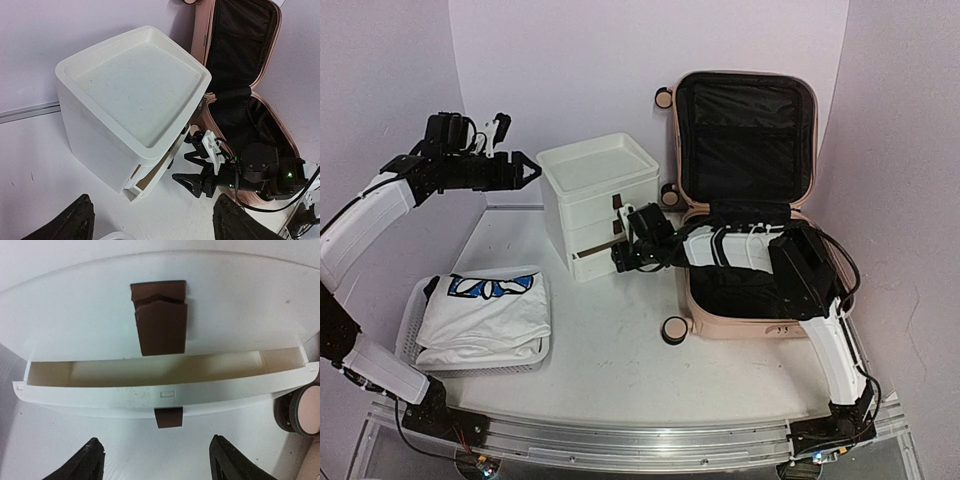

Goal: Open, take out, and arrange the luggage

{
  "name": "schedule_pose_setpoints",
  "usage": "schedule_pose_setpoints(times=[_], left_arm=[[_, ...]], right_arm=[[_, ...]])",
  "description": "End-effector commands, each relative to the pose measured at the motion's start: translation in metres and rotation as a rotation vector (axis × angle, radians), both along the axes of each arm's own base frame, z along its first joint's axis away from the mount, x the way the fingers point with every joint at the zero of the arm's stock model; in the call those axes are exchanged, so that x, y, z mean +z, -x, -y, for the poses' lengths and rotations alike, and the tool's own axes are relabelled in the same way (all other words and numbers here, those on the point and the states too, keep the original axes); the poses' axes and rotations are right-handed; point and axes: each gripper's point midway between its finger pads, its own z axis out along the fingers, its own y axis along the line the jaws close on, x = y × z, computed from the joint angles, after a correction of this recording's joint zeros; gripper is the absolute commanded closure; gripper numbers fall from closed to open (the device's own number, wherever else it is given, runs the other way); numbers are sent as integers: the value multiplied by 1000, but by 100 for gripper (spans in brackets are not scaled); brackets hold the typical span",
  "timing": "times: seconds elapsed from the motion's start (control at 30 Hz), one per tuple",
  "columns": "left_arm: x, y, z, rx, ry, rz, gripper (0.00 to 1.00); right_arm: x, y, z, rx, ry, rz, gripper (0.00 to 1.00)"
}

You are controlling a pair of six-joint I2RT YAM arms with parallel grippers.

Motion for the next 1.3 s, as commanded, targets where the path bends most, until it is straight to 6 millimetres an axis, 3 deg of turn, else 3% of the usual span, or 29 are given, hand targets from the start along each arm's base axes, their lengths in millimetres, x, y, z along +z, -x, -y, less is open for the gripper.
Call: schedule_pose_setpoints(times=[0.0,0.47,0.67,0.97,1.27], left_arm=[[10,-7,-5,13,25,39,18],[10,-10,-8,3,78,14,18],[9,-12,-11,9,91,7,18],[10,-12,-11,-3,114,2,19],[10,-13,-14,8,113,8,19]], right_arm=[[16,-17,-21,-10,-83,63,30],[-4,-30,-16,-74,-50,80,40],[-4,-36,-17,-83,-36,107,46],[-1,-38,-26,-60,-68,107,67],[4,-31,-29,-32,-83,92,99]])
